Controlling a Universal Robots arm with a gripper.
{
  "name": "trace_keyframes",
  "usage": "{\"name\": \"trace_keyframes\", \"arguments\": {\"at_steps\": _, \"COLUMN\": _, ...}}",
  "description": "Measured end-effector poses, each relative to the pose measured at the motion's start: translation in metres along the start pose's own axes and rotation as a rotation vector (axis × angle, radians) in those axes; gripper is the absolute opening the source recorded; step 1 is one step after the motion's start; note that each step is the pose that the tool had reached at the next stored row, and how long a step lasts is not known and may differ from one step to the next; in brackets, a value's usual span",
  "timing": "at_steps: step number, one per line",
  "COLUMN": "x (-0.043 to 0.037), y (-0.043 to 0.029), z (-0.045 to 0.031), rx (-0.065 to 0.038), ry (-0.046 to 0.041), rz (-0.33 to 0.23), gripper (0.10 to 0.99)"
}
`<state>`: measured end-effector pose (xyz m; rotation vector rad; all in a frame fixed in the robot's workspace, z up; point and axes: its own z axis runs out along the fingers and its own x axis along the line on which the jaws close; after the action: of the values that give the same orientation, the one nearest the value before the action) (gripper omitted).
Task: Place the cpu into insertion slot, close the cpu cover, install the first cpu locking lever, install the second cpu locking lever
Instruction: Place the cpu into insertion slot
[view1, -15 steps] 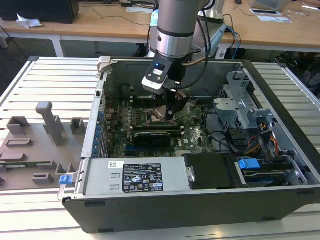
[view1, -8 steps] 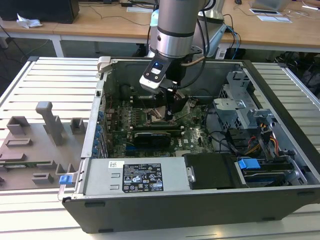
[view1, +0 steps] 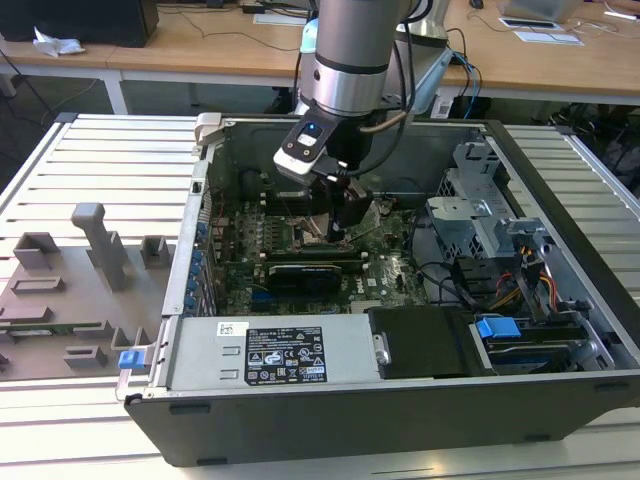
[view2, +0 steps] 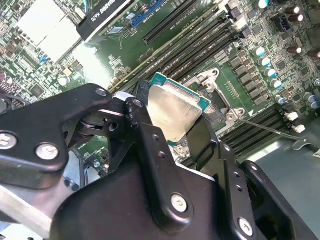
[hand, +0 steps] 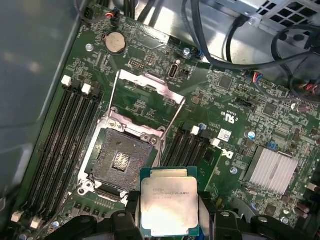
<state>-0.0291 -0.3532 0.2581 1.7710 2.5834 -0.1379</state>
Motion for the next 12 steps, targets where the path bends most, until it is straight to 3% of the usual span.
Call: {"name": "trace_keyframes", "arguments": {"at_steps": 12, "x": 0.0, "y": 0.0, "z": 0.0001, "rx": 0.011, "ry": -0.0073, "rz": 0.104, "gripper": 0.545}}
